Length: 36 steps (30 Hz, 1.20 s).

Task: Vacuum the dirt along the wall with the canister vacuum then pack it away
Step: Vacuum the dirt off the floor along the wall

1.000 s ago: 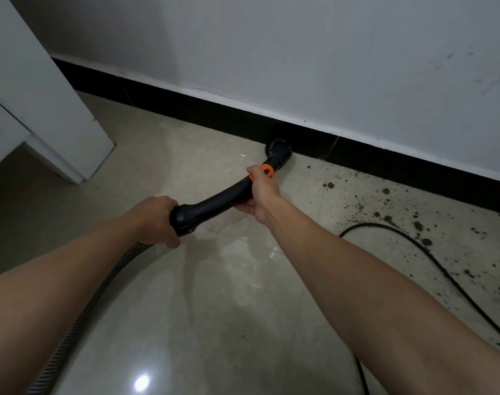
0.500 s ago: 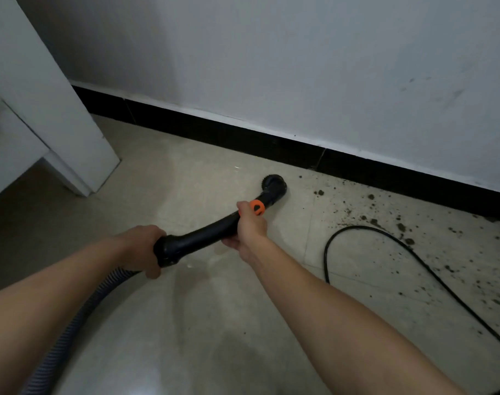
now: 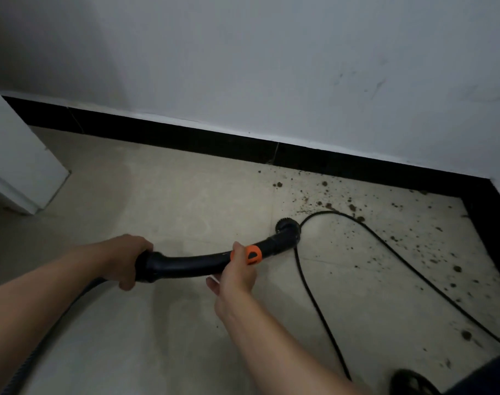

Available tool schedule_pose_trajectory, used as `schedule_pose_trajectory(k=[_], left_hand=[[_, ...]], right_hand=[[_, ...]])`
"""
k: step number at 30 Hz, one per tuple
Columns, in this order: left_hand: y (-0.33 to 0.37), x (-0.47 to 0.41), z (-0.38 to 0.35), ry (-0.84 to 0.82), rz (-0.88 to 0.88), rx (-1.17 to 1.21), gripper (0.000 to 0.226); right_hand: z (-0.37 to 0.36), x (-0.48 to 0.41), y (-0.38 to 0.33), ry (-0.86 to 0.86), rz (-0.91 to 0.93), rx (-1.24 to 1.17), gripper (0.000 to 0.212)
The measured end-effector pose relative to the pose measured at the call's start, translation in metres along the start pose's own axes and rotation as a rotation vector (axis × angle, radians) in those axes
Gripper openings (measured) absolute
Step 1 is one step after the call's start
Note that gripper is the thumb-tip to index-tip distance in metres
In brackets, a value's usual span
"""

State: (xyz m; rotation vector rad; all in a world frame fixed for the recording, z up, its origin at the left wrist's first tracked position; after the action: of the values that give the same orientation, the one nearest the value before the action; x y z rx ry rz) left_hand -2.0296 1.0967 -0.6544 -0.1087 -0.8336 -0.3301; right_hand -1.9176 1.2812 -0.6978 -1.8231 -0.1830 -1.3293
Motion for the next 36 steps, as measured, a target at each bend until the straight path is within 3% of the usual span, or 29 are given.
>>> schedule_pose_trajectory(k=[7, 16, 23, 30, 36], left_hand=[[0.038, -0.012, 0.022, 0.044, -0.039, 0.046, 0.041], [0.053, -0.016, 0.044, 0.08, 0.013, 0.205, 0.042], [0.07, -0.025, 0.067, 0.198, -0.025, 0.325, 0.04], [0.053, -0.018, 0.036, 0.05, 0.033, 0.308, 0.037], [-0.008, 0.012, -0.001, -0.008, 0.109, 0.139, 0.042]], right_hand=[[0.02, -0.02, -0.048, -0.04, 0.027, 0.025, 0.024], [-0.023, -0.063, -0.117, -0.199, 0.076, 0.271, 0.031], [-0.032, -0.083, -0.159, -0.195, 0.136, 0.349, 0.032], [-0.053, -0.07, -0.139, -0.257, 0.107, 0.454, 0.026], [-0.055, -0.028, -0.053, -0.224, 0.009, 0.325, 0.026]])
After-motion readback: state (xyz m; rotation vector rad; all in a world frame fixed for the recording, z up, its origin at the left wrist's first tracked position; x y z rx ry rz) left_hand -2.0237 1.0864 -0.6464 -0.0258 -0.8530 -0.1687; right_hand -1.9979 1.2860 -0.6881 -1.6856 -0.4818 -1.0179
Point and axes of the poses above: each hand's wrist, its own x-axis away from the middle knuckle, its own z-axis out of the back of the hand, y = z × x, the point moved 10 cm from there along -x, towards the middle knuckle, and after that the axes turned 6 degrees about x, right-handed, at the moved point
